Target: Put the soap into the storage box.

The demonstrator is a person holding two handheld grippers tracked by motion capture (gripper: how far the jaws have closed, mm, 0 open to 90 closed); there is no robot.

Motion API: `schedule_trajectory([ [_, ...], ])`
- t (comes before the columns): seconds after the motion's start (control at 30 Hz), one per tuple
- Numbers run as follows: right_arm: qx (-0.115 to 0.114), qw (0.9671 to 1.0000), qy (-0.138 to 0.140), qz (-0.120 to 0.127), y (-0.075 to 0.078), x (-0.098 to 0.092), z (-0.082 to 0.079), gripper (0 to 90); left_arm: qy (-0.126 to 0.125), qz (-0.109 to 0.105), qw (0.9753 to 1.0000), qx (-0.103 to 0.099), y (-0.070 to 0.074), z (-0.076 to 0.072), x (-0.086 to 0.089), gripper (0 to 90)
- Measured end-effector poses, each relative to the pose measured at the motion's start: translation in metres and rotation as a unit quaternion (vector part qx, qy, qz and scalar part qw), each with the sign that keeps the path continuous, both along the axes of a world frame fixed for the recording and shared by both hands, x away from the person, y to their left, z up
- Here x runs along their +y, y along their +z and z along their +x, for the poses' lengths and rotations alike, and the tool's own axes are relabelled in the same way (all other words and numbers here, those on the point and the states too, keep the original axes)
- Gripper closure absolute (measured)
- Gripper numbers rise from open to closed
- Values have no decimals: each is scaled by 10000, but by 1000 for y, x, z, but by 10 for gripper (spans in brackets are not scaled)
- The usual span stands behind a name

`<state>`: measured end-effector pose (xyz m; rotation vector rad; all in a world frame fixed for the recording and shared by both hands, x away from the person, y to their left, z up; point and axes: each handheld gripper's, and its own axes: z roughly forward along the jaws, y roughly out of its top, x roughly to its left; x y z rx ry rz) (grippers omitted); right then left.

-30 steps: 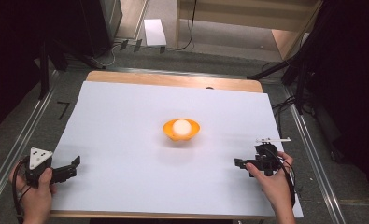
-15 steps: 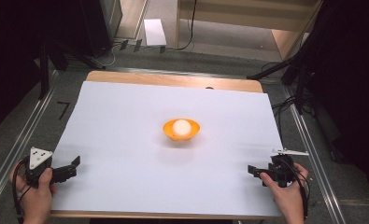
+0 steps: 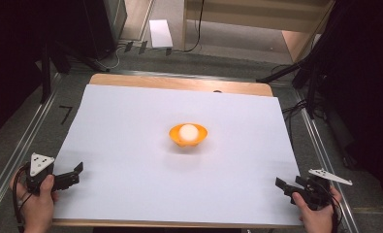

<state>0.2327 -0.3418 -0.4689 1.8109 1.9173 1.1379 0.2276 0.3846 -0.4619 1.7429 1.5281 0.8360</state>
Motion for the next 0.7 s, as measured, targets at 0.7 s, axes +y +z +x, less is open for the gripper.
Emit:
schedule_trajectory([
  [0.7, -1246, 9912, -393, 212, -15, -16, -22, 137, -11, 6, 10000, 17, 0, 1, 0, 3],
])
